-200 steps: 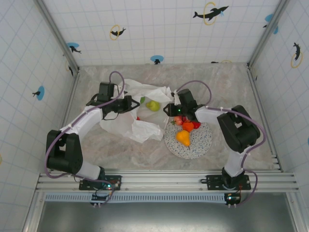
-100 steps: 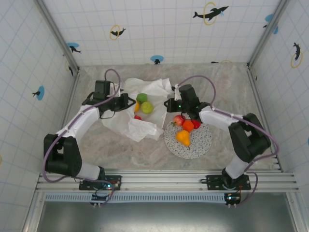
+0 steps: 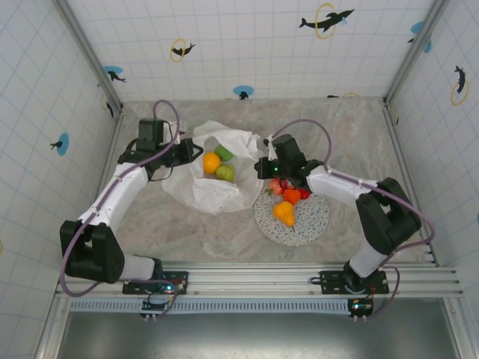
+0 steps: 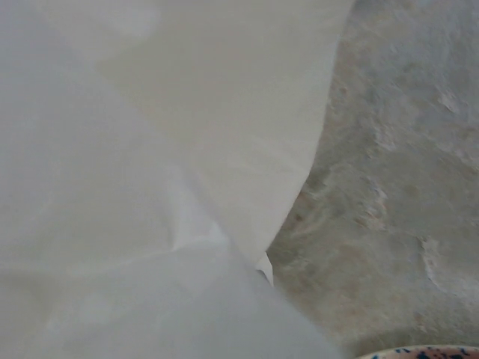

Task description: Place the fruits into the plastic bag

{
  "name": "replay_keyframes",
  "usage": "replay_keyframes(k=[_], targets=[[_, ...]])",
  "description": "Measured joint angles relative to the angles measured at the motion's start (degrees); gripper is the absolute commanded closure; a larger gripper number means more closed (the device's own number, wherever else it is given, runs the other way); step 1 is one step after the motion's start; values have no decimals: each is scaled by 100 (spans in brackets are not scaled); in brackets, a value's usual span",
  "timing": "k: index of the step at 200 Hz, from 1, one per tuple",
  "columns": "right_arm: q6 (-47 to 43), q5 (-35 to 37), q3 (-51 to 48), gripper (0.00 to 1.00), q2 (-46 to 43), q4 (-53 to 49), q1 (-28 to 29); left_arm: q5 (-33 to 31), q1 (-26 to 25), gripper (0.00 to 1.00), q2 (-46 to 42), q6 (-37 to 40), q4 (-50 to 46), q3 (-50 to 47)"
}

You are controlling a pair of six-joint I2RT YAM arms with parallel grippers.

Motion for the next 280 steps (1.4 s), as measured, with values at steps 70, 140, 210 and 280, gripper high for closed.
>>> replay_keyframes(k=[70,140,210,280], targets=[[-527,39,337,55,280,-802,-63,214,0,100,0,-221,365,-348],[-942,343,-223,11,-1318,-1753,94,352,-44,100,162,-400,695,-415],[-953,1102,-1088,7,-2946,-2745,774,398,-66,100,223,-413,782,-422],[-632,1746,-2000,5,-3121,-2994,1294,450,-66,100,223,-413,820,-424]])
